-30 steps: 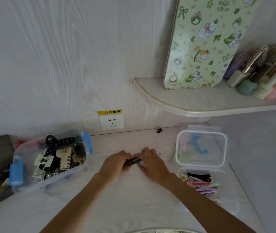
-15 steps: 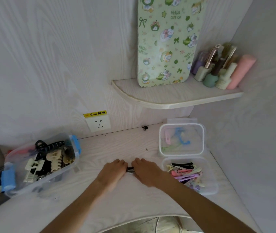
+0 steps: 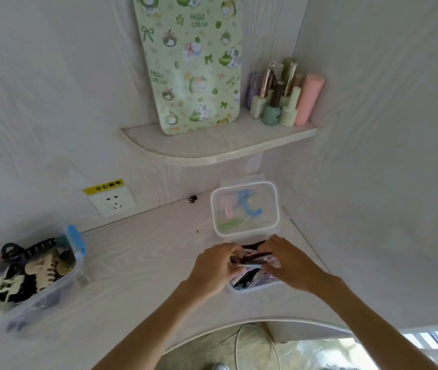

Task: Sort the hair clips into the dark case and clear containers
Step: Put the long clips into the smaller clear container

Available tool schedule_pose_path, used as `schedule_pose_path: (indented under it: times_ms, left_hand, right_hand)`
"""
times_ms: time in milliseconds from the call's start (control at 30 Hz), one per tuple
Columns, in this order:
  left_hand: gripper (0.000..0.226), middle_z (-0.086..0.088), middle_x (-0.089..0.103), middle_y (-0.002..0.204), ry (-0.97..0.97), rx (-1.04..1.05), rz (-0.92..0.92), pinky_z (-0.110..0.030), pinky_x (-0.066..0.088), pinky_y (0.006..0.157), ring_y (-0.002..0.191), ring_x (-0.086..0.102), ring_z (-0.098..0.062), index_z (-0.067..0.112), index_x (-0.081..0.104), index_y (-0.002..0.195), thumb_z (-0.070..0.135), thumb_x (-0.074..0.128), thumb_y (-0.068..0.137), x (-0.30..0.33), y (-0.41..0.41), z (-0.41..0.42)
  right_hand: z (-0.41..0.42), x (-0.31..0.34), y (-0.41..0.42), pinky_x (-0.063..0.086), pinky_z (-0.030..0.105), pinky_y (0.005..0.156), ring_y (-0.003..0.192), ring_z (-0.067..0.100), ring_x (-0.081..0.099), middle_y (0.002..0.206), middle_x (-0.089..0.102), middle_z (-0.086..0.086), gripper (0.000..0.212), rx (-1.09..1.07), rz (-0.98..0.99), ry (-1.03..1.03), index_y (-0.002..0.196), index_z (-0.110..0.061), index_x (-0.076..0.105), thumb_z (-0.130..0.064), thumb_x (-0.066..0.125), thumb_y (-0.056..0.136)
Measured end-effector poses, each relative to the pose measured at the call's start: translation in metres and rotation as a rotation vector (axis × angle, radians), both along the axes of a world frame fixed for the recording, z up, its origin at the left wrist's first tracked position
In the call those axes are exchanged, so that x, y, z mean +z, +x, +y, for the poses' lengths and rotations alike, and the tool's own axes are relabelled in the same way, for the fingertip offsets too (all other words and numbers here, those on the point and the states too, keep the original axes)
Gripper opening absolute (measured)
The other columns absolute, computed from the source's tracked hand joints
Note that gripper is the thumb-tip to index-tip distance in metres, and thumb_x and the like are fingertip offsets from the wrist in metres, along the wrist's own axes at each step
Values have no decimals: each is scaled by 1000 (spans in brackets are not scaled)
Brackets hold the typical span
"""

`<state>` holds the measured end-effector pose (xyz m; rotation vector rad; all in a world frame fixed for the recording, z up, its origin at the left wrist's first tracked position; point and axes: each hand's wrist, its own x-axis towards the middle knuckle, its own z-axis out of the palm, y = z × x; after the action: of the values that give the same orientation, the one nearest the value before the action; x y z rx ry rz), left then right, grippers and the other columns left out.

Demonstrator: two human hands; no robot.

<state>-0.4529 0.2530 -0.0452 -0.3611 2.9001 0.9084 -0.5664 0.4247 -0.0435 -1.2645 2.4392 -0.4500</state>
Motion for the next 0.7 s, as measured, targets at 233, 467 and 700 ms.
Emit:
schedule_pose_path:
  times_ms: [233,467,700]
  left_hand:
    - [44,11,52,132,-202,-99,-12,-26,42,93,121,47,-9,29,51,130,35,58,87,-5,10,-4]
    - [42,12,55,120,-302,34,-204,-26,41,78,115,48,-8,32,54,122,27,64,82,6,57,-56]
    - [42,10,54,124,-324,214,-251,-24,44,82,116,48,-8,27,56,120,24,67,79,5,96,-123]
  right_hand:
    - [26,-5,-1,39,27,94,112,14,41,138,31,8,61,-308,-33,59,145,-18,21,-23,53,92]
    - [-36,-7,27,33,16,85,96,6,40,140,41,9,59,-173,-295,-19,147,-18,16,-9,43,96]
    - [-129,-19,53,40,31,95,104,21,53,130,50,8,50,-186,-371,-88,142,-21,29,-14,46,95]
